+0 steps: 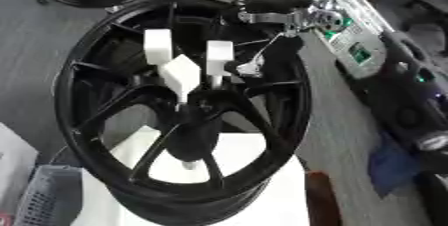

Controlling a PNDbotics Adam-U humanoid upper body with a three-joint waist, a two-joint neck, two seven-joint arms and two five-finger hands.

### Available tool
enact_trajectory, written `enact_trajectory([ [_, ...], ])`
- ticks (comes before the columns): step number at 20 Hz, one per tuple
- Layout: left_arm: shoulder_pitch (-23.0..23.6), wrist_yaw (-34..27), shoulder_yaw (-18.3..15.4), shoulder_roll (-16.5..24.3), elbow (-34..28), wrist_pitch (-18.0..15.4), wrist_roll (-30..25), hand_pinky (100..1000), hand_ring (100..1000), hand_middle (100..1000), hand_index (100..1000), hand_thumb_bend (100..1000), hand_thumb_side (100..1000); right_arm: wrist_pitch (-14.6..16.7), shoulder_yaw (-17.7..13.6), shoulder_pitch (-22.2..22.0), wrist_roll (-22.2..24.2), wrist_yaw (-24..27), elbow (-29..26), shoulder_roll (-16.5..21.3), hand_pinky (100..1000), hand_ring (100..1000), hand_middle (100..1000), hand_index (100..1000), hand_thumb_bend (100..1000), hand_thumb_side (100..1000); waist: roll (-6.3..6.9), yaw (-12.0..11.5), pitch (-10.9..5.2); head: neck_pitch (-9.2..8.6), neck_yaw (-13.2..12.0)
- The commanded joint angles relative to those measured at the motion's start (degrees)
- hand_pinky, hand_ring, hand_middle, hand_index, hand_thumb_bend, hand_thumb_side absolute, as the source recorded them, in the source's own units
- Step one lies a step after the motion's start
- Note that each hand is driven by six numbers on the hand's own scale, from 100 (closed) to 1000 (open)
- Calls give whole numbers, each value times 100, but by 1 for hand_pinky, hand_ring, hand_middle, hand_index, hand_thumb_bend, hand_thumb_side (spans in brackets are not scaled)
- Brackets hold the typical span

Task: Pull the pin out of the wheel hub.

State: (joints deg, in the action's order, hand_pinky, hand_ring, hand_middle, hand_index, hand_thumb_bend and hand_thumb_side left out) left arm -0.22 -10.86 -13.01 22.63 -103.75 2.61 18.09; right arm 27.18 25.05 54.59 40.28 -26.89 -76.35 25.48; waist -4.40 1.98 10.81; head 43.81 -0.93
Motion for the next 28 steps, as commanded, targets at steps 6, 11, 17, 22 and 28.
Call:
enact_trajectory([
  [6,-4,6,-63,96,-79,-28,-27,628,654,569,728,100,845,898,-33,82,872,62,-26,78,949,886,692,877,214,593,8,0,-73,31,25],
  [11,2,1,-64,96,-86,-47,-20,629,654,568,727,100,845,880,-38,60,856,4,-2,75,945,881,613,857,197,624,4,-9,-54,31,49],
  [17,-5,-2,-57,95,-91,-51,-29,630,654,569,726,100,841,928,-16,34,843,-76,25,57,947,883,603,855,191,655,0,-38,-27,31,70],
  [22,-1,-2,-58,90,-96,-54,-35,631,654,569,723,100,840,974,-12,13,835,-138,48,53,946,884,596,850,206,670,-12,-78,-22,31,93],
  [28,-4,0,-60,90,-108,-50,-28,632,654,569,722,100,840,1038,1,-19,782,-225,53,42,942,881,584,836,217,649,-24,-94,-13,31,120],
])
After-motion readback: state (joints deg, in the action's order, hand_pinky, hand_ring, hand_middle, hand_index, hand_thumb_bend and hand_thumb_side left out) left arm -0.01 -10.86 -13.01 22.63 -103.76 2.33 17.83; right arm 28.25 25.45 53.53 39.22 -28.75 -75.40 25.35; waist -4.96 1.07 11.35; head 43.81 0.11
